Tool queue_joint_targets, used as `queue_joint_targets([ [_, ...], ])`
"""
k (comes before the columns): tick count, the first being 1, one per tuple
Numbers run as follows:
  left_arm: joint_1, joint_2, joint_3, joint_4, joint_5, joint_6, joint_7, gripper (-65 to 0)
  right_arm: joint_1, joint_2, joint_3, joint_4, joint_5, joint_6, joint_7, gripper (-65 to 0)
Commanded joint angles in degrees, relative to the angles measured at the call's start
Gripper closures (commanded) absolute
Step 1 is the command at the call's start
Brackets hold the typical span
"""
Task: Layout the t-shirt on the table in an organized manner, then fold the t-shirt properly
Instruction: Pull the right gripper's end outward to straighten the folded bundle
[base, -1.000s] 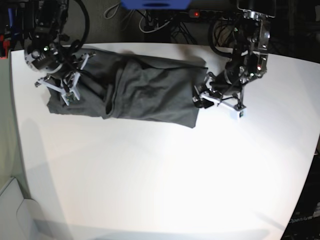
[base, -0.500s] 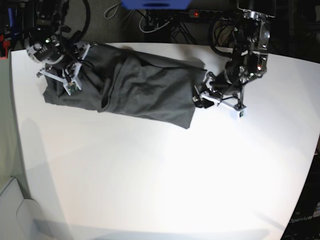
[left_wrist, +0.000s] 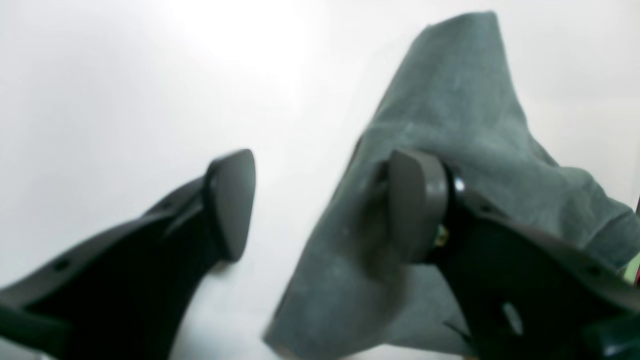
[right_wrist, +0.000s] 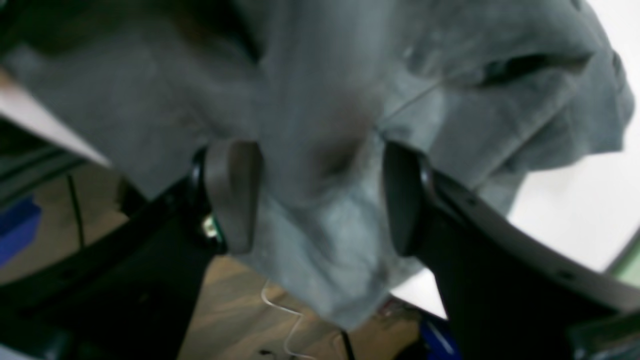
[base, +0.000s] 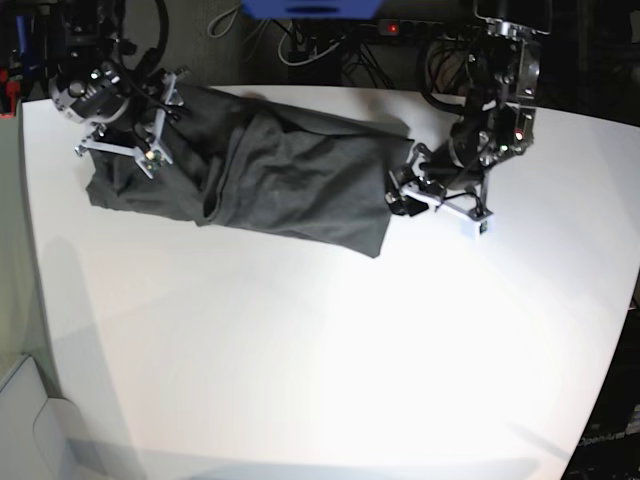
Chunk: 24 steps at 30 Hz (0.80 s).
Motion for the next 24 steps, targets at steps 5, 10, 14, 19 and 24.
queue_joint_targets([
  [5, 0.39, -0.13, -0.07, 0.15, -0.82, 1.4, 1.34, -41.2, 3.27, 0.24, 3.69, 2.38, 0.01, -0.21, -5.72, -40.1],
  [10, 0.39, -0.13, -0.07, 0.15, -0.82, 1.4, 1.34, -41.2, 7.76, -1.43, 10.11, 2.38, 0.1, -0.21, -13.89, -40.3],
  [14, 0.39, -0.13, -0.07, 0.15, -0.91, 1.31, 1.34, -41.2, 10.04, -2.93, 13.54, 2.47, 0.19, -0.21, -18.02, -40.4],
  [19, 0.3, -0.13, -0.07, 0.15, -0.91, 1.31, 1.34, -41.2, 11.27, -5.39, 14.59, 2.12, 0.19, -0.21, -20.22, -40.5],
  [24, 0.22, -0.13, -0.07, 0.15, -0.91, 1.31, 1.52, -41.2, 13.47, -6.36, 14.59, 1.33, 0.19, -0.21, -20.31, -41.1],
])
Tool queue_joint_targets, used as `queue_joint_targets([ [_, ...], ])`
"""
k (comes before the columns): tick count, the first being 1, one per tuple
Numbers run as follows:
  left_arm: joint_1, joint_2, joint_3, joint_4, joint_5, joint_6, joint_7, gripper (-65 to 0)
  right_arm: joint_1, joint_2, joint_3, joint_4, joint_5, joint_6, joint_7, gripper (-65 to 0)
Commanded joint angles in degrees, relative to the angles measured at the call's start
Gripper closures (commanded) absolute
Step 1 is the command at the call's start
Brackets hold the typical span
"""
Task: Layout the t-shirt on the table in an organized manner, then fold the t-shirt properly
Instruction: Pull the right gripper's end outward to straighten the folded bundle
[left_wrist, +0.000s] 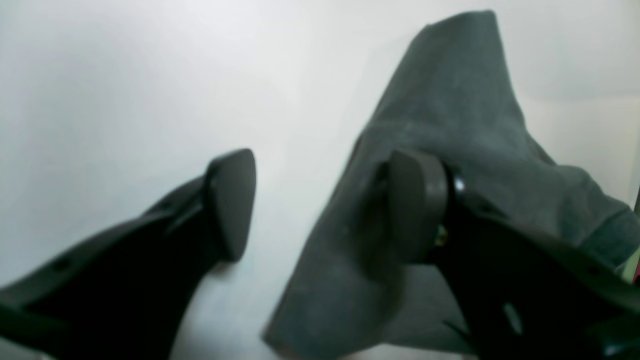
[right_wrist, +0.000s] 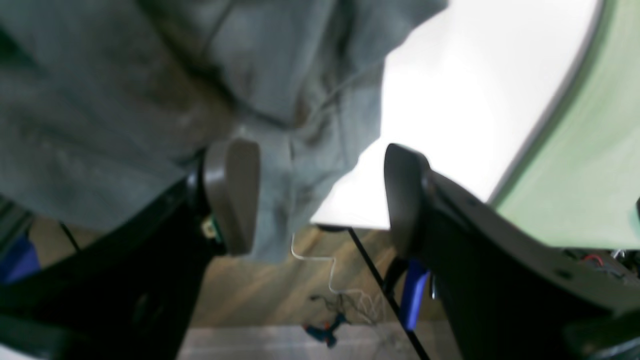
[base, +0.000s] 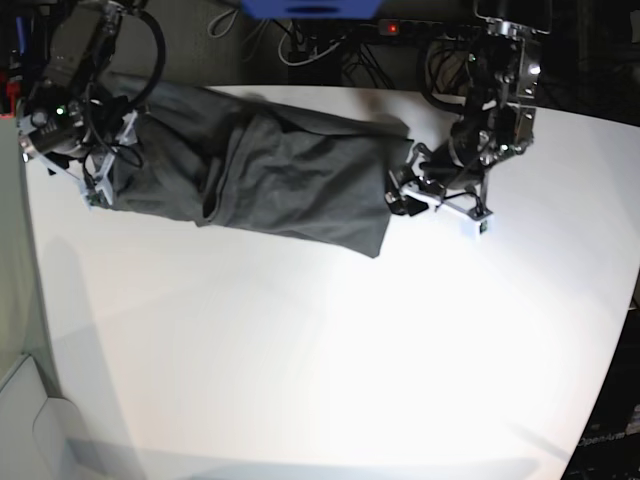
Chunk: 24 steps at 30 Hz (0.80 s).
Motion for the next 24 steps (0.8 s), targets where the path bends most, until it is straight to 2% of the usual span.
queue_joint_targets([
  [1, 0.08, -0.11, -0.07, 0.15, -0.63, 1.35, 1.67, -41.2, 0.93, 0.57, 0.21, 0.17, -0.06, -0.18, 0.34, -41.9],
  [5, 0.08, -0.11, -0.07, 0.15, -0.63, 1.35, 1.76, -41.2, 2.95, 0.66, 1.71, -2.82, -0.14, -0.18, 0.34, -44.5],
  [11, 0.26, -0.11, -0.07, 0.24, -0.63, 1.35, 1.76, -41.2, 6.03, 0.75, 5.93, -10.82, -0.14, -0.18, 0.7, -44.6],
  [14, 0.26, -0.11, -0.07, 0.42, -0.63, 1.35, 1.93, -41.2, 6.29, 1.8, 6.37, -13.19, 0.03, -0.18, 0.7, -44.6],
  [24, 0.26, -0.02, -0.07, 0.59, -0.63, 1.35, 2.02, -41.2, 6.12, 1.1, 6.45, -13.99, 0.12, -0.18, 0.7, -43.7],
])
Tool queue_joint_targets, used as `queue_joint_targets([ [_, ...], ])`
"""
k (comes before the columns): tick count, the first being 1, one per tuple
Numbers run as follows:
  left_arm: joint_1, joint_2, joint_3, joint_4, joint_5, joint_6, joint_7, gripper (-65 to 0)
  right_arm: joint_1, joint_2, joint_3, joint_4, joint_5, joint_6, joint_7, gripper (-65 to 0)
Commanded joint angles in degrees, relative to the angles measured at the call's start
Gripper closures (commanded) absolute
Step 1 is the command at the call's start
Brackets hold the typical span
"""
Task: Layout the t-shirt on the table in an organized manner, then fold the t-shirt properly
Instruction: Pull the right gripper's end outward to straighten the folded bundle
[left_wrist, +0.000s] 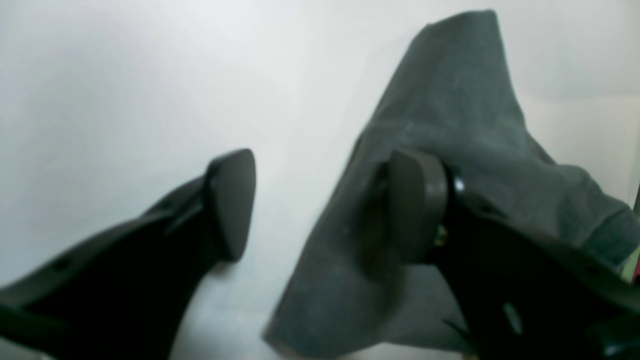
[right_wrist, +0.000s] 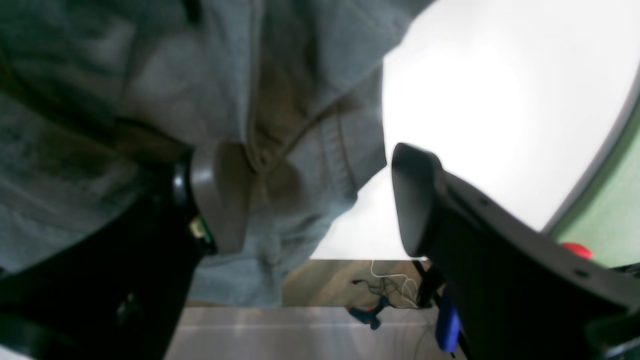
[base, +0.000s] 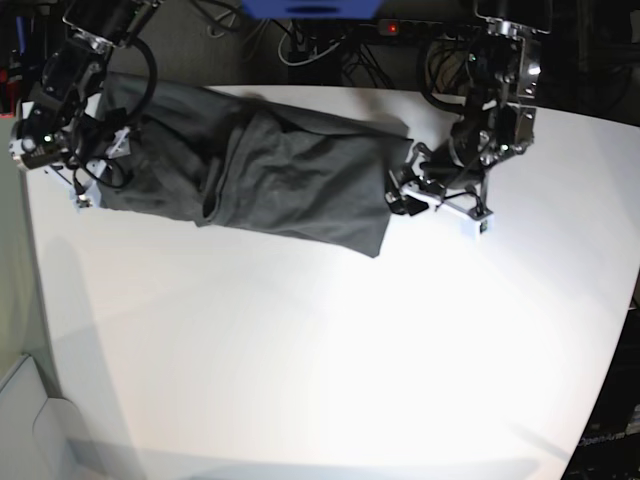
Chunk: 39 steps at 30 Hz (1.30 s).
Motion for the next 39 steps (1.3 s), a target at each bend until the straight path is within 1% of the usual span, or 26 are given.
queue_joint_targets([
  [1, 0.24, -0.05, -0.03, 0.44, -0.52, 1.35, 1.63, -41.2, 0.41, -0.35, 0.12, 0.51, -0.25, -0.16, -0.13, -42.0],
  [2, 0.24, -0.05, -0.03, 0.44, -0.52, 1.35, 1.63, -41.2, 0.59, -0.79, 0.12, 0.51, -0.25, -0.16, -0.05, -39.0],
  [4, 0.24, -0.05, -0.03, 0.44, -0.52, 1.35, 1.63, -41.2, 0.59, -1.22, -0.06, 0.51, -0.25, -0.16, -0.05, -30.5],
  [8, 0.24, -0.05, -0.03, 0.61, -0.6, 1.35, 1.63, -41.1, 2.61, -2.9, -0.15, -0.73, -0.25, -0.16, -0.05, -8.1],
  [9, 0.24, -0.05, -0.03, 0.7, -0.6, 1.35, 1.63, -41.0, 2.78, -2.9, -0.15, -1.78, -0.25, -0.16, -0.05, -3.1],
  [10, 0.24, -0.05, -0.03, 0.7, -0.6, 1.35, 1.63, -41.0, 3.58, -2.9, -0.15, -2.92, -0.25, -0.16, -0.05, 0.0],
  [14, 0.06, -0.05, -0.03, 1.14, -0.69, 1.35, 1.54, -40.6, 5.07, -2.19, -0.24, -6.88, -0.25, -0.16, 0.04, 0.0],
  [16, -0.03, -0.13, -0.03, 2.2, -0.69, 1.35, 1.36, -36.8, 5.25, -1.75, -0.24, -7.14, -0.25, -0.16, 1.1, 0.0],
  [17, -0.11, -0.22, -0.03, 2.9, -0.69, 1.35, 1.36, -32.7, 5.16, -1.66, -0.24, -7.14, -0.25, -0.16, 1.98, 0.0],
  [19, -0.29, -0.31, -0.12, 3.69, -0.69, 1.35, 1.54, -22.3, 5.25, -1.49, -0.24, -7.41, -0.25, -0.16, 3.47, 0.0],
  [23, -0.29, -0.22, -0.12, 4.4, -0.69, 1.35, 1.54, -4.2, 5.33, -1.4, -0.24, -7.49, -0.25, -0.16, 4.0, 0.0],
  [25, -0.29, -0.22, -0.12, 4.31, -0.69, 1.35, 1.54, 0.0, 5.42, -1.4, -0.24, -7.49, -0.25, -0.16, 4.0, 0.0],
  [30, -0.38, -0.49, -0.12, 3.08, -0.43, 1.71, 1.72, -0.3, 6.39, -1.4, -0.24, -6.97, -0.25, -0.16, 3.91, 0.0],
  [36, -2.14, -0.49, -0.03, -2.55, -0.52, 1.79, 1.98, -0.3, 7.71, -1.4, -0.24, -6.97, -0.25, -0.16, 3.65, 0.0],
  [39, -3.81, -0.4, -0.03, -5.45, -0.52, 1.79, 4.62, -0.3, 8.15, -1.58, -0.24, -6.97, -0.25, -0.16, 3.56, 0.0],
])
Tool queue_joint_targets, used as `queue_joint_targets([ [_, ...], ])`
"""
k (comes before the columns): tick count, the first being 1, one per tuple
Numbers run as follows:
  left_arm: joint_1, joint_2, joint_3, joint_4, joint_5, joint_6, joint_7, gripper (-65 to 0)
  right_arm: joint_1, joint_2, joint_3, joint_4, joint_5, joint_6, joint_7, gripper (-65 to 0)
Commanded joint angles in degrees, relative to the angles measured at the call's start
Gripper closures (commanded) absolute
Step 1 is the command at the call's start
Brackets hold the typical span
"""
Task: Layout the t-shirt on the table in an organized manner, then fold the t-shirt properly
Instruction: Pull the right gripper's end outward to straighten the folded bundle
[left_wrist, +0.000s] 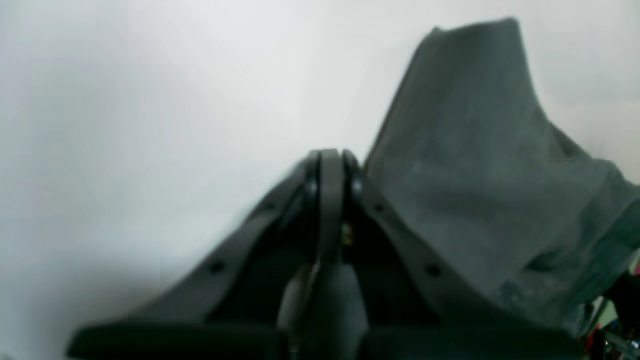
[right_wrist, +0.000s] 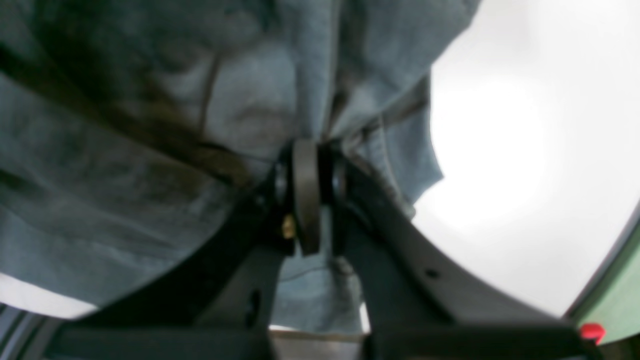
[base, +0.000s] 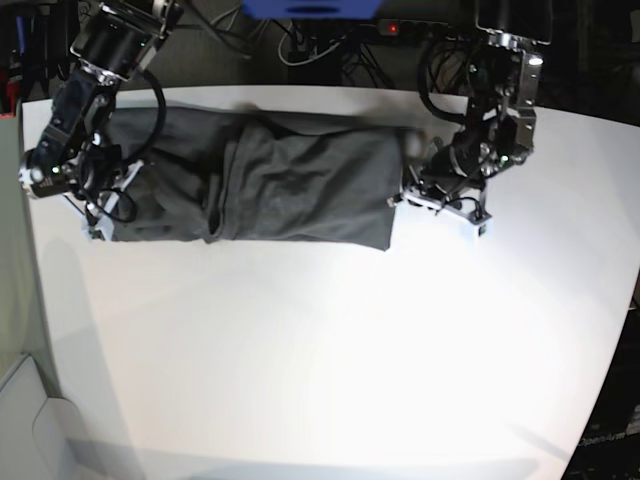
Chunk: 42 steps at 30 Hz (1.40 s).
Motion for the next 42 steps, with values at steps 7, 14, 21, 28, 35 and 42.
queue_joint_targets([
  [7, -1.72, 0.15, 0.23, -2.62, 0.03, 1.4, 2.77, -0.3, 0.39, -0.2, -2.33, 0.38, 0.27, 0.12, -0.18, 0.0],
  [14, -1.63, 0.24, 0.15, -2.62, 0.03, 1.4, 2.94, -0.3, -1.81, -1.52, -5.31, 8.64, 8.54, 0.12, -0.27, 0.0],
  [21, -1.37, 0.15, 0.06, -2.45, -0.06, 1.49, 3.03, -0.3, -3.92, -1.52, -10.41, 17.96, 22.43, 0.12, -3.08, 0.0],
  [28, -1.28, 0.15, 0.06, -2.54, -0.06, 1.49, 3.03, -0.3, -3.57, -1.43, -11.38, 23.23, 30.87, 0.12, -5.68, 0.0],
  [35, -1.28, 0.15, 0.06, -2.54, -0.06, 1.49, 3.03, -0.3, -3.57, 0.06, -11.03, 22.97, 26.29, 0.12, -5.68, 0.0],
  [42, -1.37, 0.24, 0.06, -2.54, -0.06, 1.49, 3.03, -0.3, -3.74, 3.75, -10.94, 20.6, 25.86, 0.12, -5.68, 0.0],
])
